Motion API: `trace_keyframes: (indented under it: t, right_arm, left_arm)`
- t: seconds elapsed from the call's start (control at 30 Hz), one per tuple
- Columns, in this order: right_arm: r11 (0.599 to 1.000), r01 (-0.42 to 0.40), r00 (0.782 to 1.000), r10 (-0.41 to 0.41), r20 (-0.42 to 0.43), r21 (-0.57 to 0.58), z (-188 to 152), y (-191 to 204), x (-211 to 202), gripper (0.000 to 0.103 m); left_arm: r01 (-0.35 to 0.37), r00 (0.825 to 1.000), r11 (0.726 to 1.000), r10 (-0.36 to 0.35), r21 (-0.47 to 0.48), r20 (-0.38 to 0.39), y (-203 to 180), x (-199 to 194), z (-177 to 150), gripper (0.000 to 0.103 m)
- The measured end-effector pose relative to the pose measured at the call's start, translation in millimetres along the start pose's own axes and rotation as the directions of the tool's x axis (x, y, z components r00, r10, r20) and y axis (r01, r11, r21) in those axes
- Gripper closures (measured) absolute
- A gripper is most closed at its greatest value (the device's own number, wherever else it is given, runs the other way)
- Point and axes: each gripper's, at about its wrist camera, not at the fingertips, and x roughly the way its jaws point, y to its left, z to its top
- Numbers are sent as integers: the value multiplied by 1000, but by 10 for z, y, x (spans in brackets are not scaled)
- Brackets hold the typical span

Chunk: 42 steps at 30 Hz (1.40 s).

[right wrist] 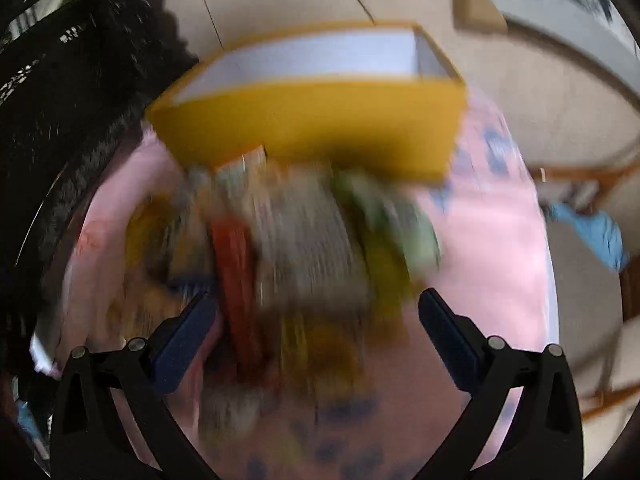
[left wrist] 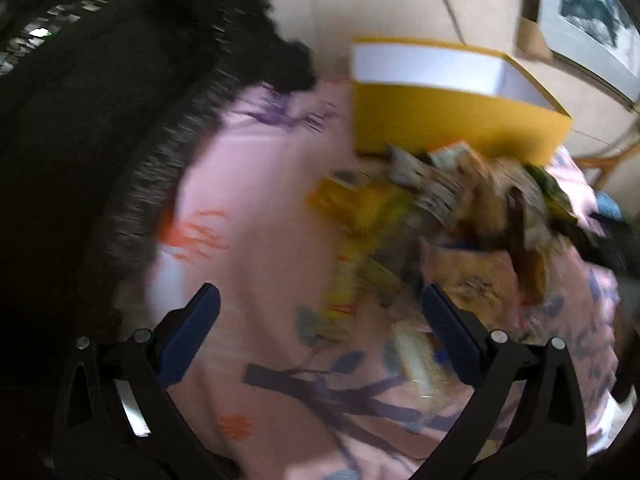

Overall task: Organize snacks
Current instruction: 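Grasp a pink-edged bread packet with the left gripper while the right grasps a white snack bag, then carry both packets over the yellow box and open both grippers to drop them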

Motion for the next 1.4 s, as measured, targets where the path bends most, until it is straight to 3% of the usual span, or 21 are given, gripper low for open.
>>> trace_keyframes:
  t: [0.13, 0.2, 0.23, 0.27, 0.37, 0.4, 0.43, 0.5, 0.53, 0.57, 0.63, 0.67, 0.7, 0.8, 0.9, 1.0, 1.13, 1.23, 1.3, 1.4]
  right_arm:
    - [998, -28, 997, 23, -74, -64, 215, 43, 492, 1]
    - [999, -15, 992, 12, -123, -29, 261, -52, 666, 1]
    - [996, 27, 986, -40, -164, -83, 283, -14, 711, 2]
    - [989, 79, 979, -100, -175, -125, 281, 27, 690, 10]
    - [987, 52, 986, -75, -148, -152, 250, 57, 466, 42]
    - [990, 40, 987, -61, -149, -136, 249, 38, 383, 61]
    - [995, 50, 988, -62, -144, -90, 260, -40, 290, 69]
    - [1000, -3, 988, 3, -152, 3, 258, -180, 140, 71]
    - [999, -22, 989, 28, -144, 46, 249, -233, 44, 71]
    - [998, -12, 991, 19, -131, 56, 236, -277, -75, 71]
    - [999, 15, 996, -11, -93, 43, 187, -288, -295, 71]
    - [999, 11, 997, -7, -76, 50, 175, -297, -397, 71]
    - [997, -13, 998, 18, -54, 77, 170, -318, -560, 71]
    - [994, -38, 999, 38, 3, 104, 206, -316, -850, 71]
    - [995, -44, 997, 37, 75, 91, 230, -278, -1109, 71]
    - [994, -57, 991, 46, 125, 90, 224, -265, -1339, 71]
    - [995, -69, 981, 53, 186, 79, 286, -220, -1424, 71]
    - [996, -65, 969, 49, 241, 61, 388, -178, -1546, 71]
    - [997, -58, 962, 42, 271, 50, 472, -169, -1573, 71]
    - [993, -83, 951, 55, 303, 80, 670, -255, -1617, 71]
  left_arm:
    - [137, 990, 991, -137, -9, -40, -175, 203, -79, 2]
    - [164, 985, 986, -163, 25, -55, -297, 279, -105, 2]
    - [168, 984, 984, -165, 51, -61, -363, 310, -99, 2]
    - [176, 984, 980, -171, 89, -58, -472, 339, -111, 2]
    - [174, 984, 973, -167, 152, -60, -647, 425, -137, 2]
    - [178, 983, 969, -168, 170, -69, -698, 458, -137, 2]
    - [182, 983, 966, -172, 184, -69, -747, 477, -131, 2]
    - [201, 979, 960, -190, 194, -69, -808, 557, -133, 8]
    - [239, 970, 952, -224, 192, -96, -818, 615, -137, 34]
    - [335, 940, 929, -318, 157, -123, -824, 665, -131, 38]
    - [311, 950, 931, -296, 190, -103, -874, 635, -128, 43]
    - [296, 955, 922, -283, 248, -88, -913, 600, -131, 44]
    - [300, 954, 921, -288, 249, -87, -896, 586, -120, 48]
    - [358, 933, 926, -350, 123, -83, -689, 504, -5, 70]
    - [326, 945, 933, -327, 153, -20, -620, 382, 68, 74]
    - [375, 927, 920, -373, 111, -40, -578, 310, 81, 75]
    - [410, 907, 903, -418, 132, 42, -564, -77, 87, 75]
    - [406, 902, 902, -421, 147, 95, -549, -300, 205, 75]
    - [357, 911, 919, -382, 168, 154, -544, -455, 368, 75]
    - [192, 929, 963, -241, 191, 280, -576, -615, 632, 75]
